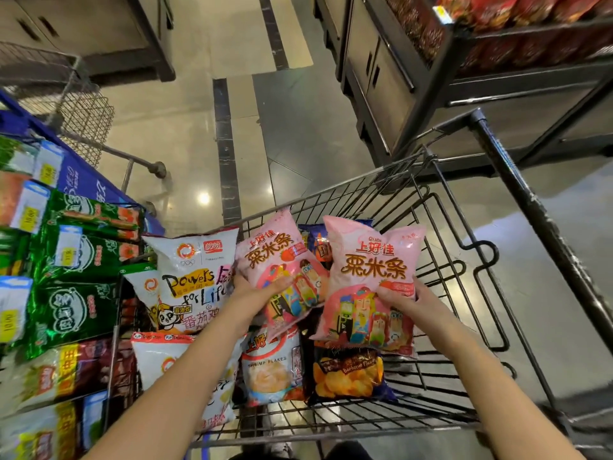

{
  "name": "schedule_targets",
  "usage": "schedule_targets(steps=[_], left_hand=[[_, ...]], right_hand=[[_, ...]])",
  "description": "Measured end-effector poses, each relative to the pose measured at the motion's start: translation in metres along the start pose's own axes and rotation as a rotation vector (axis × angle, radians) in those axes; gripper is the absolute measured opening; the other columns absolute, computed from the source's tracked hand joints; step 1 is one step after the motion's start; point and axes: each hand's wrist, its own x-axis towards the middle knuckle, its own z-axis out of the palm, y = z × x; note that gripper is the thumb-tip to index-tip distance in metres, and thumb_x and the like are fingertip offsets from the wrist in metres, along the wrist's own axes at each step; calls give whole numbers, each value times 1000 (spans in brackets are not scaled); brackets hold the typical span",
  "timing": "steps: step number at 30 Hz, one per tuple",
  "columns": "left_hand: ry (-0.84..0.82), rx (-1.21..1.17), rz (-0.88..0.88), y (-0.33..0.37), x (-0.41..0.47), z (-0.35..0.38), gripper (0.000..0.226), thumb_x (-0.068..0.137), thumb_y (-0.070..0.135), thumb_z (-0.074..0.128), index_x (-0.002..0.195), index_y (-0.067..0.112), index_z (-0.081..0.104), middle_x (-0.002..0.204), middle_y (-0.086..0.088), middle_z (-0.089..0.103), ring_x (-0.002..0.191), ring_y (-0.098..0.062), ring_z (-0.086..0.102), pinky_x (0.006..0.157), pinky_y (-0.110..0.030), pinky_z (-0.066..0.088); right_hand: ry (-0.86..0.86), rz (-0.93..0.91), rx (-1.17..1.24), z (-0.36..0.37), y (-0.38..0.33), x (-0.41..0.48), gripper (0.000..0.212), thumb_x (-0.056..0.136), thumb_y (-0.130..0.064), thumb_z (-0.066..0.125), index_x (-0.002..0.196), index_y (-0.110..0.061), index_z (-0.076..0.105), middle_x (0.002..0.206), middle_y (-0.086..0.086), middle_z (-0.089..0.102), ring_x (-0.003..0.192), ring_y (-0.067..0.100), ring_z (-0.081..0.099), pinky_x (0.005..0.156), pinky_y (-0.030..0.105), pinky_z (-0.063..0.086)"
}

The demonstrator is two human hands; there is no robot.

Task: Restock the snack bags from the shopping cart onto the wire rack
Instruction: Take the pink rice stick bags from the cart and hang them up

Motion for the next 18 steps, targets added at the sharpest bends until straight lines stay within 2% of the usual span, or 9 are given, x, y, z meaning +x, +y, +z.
schedule_targets(steps=[3,5,6,8,10,13,15,18], left_hand=[[-27,-39,-5,8,-12,0,142,32,54,104,150,33,27,134,-6,66,115,-33,67,95,-63,55],[-59,-86,10,12,-21,0,137,31,48,106,146,26,35,128,-8,70,114,-34,69,99,-66,51],[-79,-87,19,12,-25,1,133,31,47,106,144,24,41,122,-9,74,111,-33,71,99,-65,52],[-111,-62,17,12,-33,-1,129,32,49,106,142,24,45,118,-7,76,107,-30,74,99,-61,54],[-142,-3,40,10,-40,-1,130,38,53,105,148,25,42,131,-7,71,118,-29,69,105,-58,51],[-144,73,102,16,-56,0,140,45,49,104,158,31,23,147,-7,56,132,-30,57,112,-55,45],[-139,108,160,21,-65,-1,147,40,49,105,157,32,17,146,-8,53,129,-31,58,111,-53,48],[-141,125,254,32,-74,-11,151,30,52,105,154,35,19,140,-5,59,118,-28,66,105,-53,53]], right_hand=[[19,-19,7,-6,-11,-13,73,67,-58,83,128,-25,61,114,-1,77,104,20,75,98,49,56],[31,-27,25,-10,-17,-19,78,66,-61,85,129,-23,60,115,4,77,105,25,75,100,53,55],[34,-30,20,-11,-21,-23,80,66,-61,86,130,-22,58,116,6,77,105,27,75,100,53,55],[5,-45,17,-13,-30,-31,69,79,-54,82,132,-19,56,115,9,77,105,30,75,101,55,54],[-3,-56,8,-15,-39,-39,57,87,-45,75,134,-19,55,116,10,76,105,31,75,102,55,54],[3,-81,-1,-17,-49,-48,57,86,-45,72,135,-21,54,117,9,76,105,32,75,102,55,53],[16,-86,-17,-15,-56,-53,54,88,-46,72,134,-22,55,117,8,76,105,32,74,102,56,53],[40,-130,-5,-8,-63,-59,50,89,-46,74,132,-24,59,117,7,76,105,31,75,103,57,52]])
